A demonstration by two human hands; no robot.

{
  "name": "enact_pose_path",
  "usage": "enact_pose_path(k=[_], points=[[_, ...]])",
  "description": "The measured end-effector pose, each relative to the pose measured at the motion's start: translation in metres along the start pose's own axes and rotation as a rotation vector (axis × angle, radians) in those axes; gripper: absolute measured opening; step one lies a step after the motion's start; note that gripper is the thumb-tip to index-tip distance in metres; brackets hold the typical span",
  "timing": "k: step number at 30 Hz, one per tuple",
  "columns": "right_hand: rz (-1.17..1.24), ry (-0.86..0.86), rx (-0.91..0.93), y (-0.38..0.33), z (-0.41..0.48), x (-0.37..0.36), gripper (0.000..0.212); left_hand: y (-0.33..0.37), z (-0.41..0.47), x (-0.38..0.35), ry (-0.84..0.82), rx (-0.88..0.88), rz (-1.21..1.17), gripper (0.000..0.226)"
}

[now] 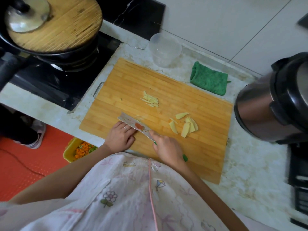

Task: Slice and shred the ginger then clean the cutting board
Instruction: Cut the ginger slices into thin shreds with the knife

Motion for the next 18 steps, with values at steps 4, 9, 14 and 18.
enact_pose_path(k=[4, 9, 14, 18], points=[[-0.038, 0.002, -0.014, 0.0, 0.012, 0.002, 0.045, 0.0, 0.001, -0.002, -0.036, 0.017, -0.006, 0.032], [-0.001, -0.004, 0.009, 0.002, 0.005, -0.001, 0.045, 0.0, 0.0, 0.002, -0.009, 0.016, 0.003, 0.032], [0.001, 0.009, -0.006, 0.004, -0.001, -0.002, 0.044, 0.003, 0.0, 0.004, 0.036, -0.011, 0.018, 0.03], [0.0, -0.015, -0.02, 0.002, 0.002, -0.002, 0.046, 0.001, 0.0, 0.002, 0.02, -0.004, 0.001, 0.028]])
Point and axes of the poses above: each hand's wrist, its own z-axis towards the middle knuckle, its own x-axis out of the back of the hand, y = z × x, the point moved 6 cm from there along z, towards the middle knuckle, and after that the axes turned 8 degrees about x, right-handed, at the moved point
